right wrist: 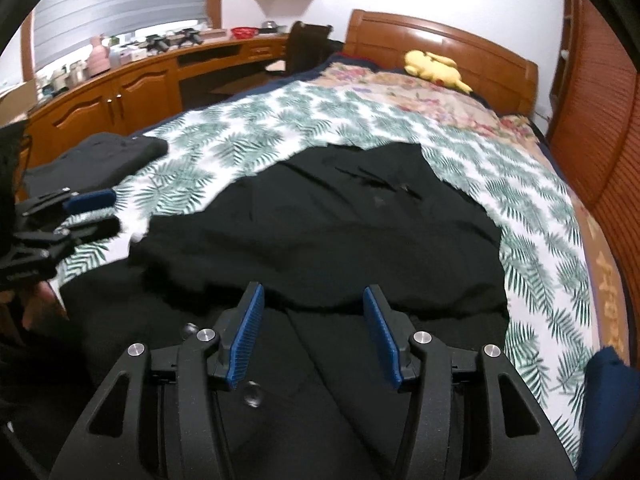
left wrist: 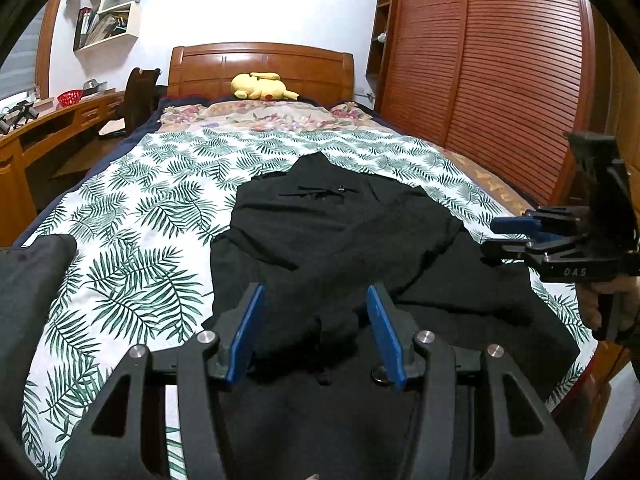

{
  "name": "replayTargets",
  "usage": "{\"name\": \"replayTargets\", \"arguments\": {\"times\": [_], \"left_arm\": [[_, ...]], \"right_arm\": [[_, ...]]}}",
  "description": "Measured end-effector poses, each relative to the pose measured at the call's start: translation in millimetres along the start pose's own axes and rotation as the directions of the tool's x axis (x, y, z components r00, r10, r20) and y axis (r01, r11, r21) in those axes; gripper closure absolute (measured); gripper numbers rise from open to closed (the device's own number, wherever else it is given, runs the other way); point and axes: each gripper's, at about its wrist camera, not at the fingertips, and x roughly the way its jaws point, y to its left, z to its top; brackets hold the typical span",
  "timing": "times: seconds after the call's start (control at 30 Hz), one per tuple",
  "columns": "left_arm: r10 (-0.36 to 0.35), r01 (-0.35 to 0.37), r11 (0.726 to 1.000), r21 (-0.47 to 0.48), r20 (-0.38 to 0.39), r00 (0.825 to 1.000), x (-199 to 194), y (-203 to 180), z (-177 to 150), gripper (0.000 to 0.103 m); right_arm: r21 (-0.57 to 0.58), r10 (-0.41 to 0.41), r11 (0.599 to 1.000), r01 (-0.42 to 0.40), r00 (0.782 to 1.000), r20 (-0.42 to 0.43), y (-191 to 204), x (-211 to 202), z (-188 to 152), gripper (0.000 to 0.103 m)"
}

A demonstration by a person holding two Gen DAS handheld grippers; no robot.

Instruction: Fold large clothes

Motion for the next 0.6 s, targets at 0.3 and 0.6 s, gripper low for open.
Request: {"name": "replayTargets", "arguments": {"times": [0.3,0.6], "left_arm": [[0.013,-0.013,1.0,0.001,-0.087,0.996,21,-1,-11,0.051],[0.061,-0.059,0.998,0.014,-0.181,0.982,45,4,-24,0.051]], "right_arm": [[0.07,-0.042,0.997,0.046,0.998,-0.053,-33,12,-45,0.05],[0.147,-0.074,0.985,0.092,0.99,-0.123,-68,32,-94,0.051]]}}
